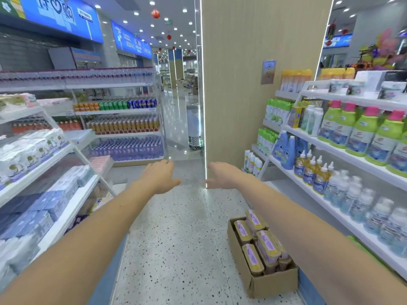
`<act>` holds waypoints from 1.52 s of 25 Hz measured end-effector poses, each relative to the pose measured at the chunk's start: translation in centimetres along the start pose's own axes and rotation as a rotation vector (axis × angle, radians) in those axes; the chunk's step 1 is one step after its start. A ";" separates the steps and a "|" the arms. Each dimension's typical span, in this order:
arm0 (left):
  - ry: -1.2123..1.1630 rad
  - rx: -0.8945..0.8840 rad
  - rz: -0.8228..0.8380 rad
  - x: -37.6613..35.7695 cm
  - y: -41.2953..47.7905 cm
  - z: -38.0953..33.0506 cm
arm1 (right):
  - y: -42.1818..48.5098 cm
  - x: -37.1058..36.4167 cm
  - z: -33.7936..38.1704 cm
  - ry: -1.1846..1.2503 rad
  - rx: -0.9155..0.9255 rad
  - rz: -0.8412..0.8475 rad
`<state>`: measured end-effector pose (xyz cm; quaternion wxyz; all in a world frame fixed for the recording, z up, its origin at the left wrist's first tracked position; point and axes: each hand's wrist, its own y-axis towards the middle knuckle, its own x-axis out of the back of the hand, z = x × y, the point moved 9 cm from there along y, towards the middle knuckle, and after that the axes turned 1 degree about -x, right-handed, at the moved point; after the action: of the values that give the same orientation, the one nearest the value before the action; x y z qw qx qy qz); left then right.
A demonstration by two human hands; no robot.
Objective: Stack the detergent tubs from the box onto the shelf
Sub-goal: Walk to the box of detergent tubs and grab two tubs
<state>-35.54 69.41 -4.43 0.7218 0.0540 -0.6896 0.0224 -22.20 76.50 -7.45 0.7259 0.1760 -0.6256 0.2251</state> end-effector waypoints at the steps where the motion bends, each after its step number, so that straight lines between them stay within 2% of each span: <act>1: -0.009 -0.001 -0.004 0.1 3.0 0.3 | 2.7 0.3 -1.2 0.009 -0.007 -0.004; 6: -0.048 -0.032 -0.003 0.4 17.4 1.3 | 15.6 2.7 -8.0 0.032 -0.067 -0.008; 12: -0.041 -0.102 0.025 -1.7 31.7 1.4 | 26.6 3.5 -14.8 -0.006 -0.177 -0.005; 19: -0.070 -0.400 -0.017 -2.5 48.7 -3.2 | 34.7 4.2 -23.2 0.007 -0.419 -0.090; 26: -0.044 -0.748 0.033 -4.8 57.9 -10.5 | 34.7 2.4 -31.2 0.095 -0.791 -0.121; 33: -0.042 -1.038 0.135 -11.8 59.8 -21.7 | 29.0 -3.2 -39.2 0.122 -1.104 -0.101; 38: 0.019 -1.177 0.196 -17.1 60.2 -30.8 | 24.3 -7.6 -45.7 0.198 -1.285 -0.087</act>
<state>-12.21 133.26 -19.95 0.6313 -0.4191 -0.5812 -0.2967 1.49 120.56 -22.65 0.7493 -0.2895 -0.5580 -0.2085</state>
